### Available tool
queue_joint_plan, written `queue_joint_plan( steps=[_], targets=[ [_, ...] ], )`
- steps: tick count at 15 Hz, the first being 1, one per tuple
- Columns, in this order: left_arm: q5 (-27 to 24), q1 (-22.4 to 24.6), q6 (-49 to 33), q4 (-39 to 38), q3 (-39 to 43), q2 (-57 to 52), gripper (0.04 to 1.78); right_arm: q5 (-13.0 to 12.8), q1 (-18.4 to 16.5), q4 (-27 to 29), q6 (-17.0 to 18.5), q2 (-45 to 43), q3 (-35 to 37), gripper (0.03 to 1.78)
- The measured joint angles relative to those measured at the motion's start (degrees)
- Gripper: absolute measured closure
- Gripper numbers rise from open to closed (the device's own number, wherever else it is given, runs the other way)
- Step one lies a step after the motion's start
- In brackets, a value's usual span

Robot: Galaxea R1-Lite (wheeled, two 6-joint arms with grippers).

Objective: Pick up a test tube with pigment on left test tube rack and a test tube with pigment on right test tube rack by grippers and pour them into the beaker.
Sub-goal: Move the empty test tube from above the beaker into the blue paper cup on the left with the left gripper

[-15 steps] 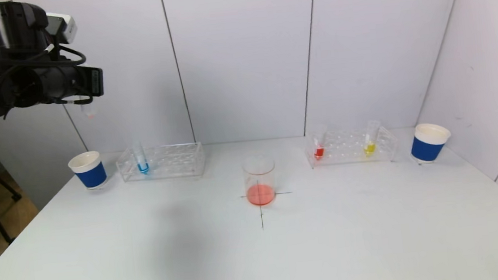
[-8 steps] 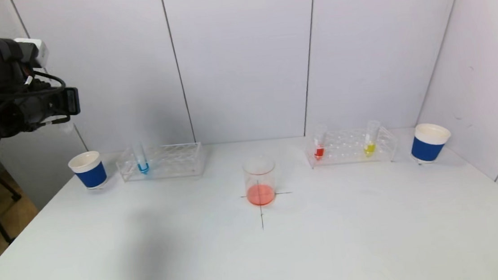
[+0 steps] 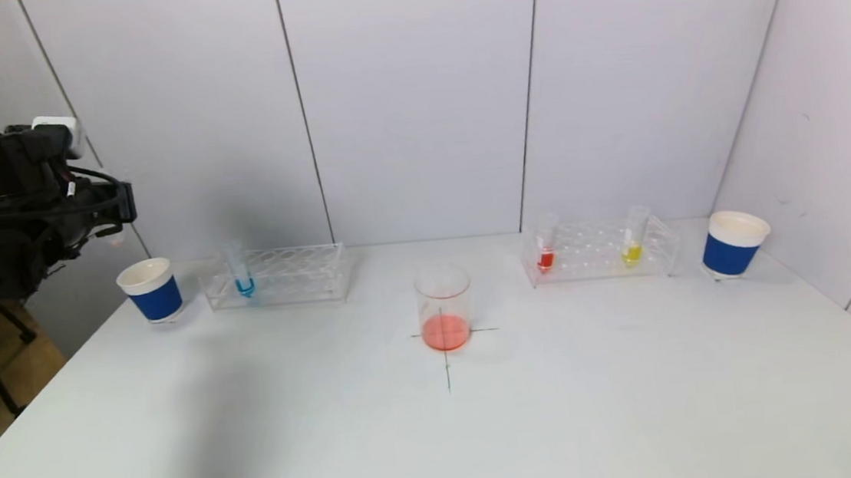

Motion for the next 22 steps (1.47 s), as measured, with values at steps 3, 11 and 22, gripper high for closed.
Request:
queue_joint_plan(
  steps=[3,11,22],
  targets=[
    [-1.2,1.7,0.0,-3.7,-1.6,5.0,1.37,0.0,0.0,0.0,0.0,0.0,0.0,0.04],
    [-1.8,2.2,-0.3,-7.2,-4.0,13.6,1.37,0.0,0.0,0.0,0.0,0.0,0.0,0.04],
    [-1.8,2.2,-1.8,-10.3,-1.5,16.3,1.37,0.0,0.0,0.0,0.0,0.0,0.0,0.04]
  ],
)
